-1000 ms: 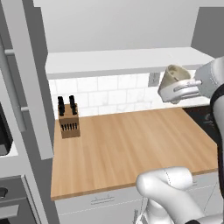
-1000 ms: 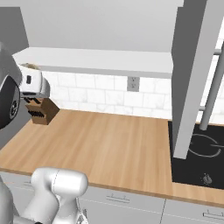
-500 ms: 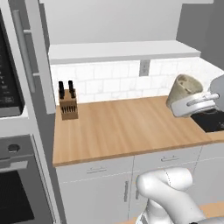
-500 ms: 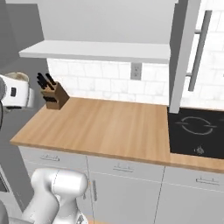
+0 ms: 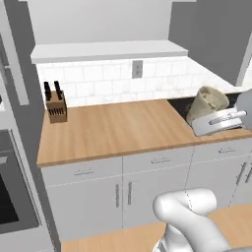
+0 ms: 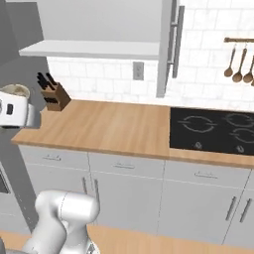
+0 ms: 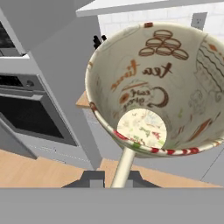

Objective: Gather all objects into one cabinet and sort the glasses and bowls to opposite sides.

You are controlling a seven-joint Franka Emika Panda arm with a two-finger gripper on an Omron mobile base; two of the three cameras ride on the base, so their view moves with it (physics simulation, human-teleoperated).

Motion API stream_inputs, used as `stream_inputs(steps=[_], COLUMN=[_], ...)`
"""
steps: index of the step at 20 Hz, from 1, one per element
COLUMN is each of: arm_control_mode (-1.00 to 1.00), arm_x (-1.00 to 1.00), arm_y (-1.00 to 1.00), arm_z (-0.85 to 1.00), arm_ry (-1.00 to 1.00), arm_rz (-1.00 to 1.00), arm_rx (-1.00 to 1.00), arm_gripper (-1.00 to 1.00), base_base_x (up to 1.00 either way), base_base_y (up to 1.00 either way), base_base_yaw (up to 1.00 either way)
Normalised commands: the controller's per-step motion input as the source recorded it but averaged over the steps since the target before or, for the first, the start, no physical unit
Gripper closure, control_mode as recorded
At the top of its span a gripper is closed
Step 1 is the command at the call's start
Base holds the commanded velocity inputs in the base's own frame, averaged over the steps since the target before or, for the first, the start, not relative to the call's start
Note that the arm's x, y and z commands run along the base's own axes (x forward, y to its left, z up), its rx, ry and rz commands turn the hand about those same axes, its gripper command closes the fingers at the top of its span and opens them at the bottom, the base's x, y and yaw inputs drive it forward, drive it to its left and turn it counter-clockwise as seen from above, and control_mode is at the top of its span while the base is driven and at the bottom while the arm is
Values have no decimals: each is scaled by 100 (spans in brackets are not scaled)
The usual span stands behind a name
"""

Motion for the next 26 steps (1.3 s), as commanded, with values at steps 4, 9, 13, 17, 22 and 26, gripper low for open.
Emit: stream_inputs(steps=[4, 9, 13, 17, 22, 26], arm_control_mode=[100, 100, 100, 100, 100, 100], arm_x=[0, 0, 0, 0, 0, 0], arm_y=[0, 0, 0, 0, 0, 0], arm_z=[0, 0, 0, 0, 0, 0], arm_ry=[0, 0, 0, 0, 0, 0], arm_rz=[0, 0, 0, 0, 0, 0], arm_rx=[0, 0, 0, 0, 0, 0], arm_gripper=[100, 100, 100, 100, 100, 100], base_base_x=[-36, -99, -70, 8, 34, -1], base_base_y=[-76, -16, -32, -81, -81, -90], base_base_yaw=[-5, 0, 0, 0, 0, 0])
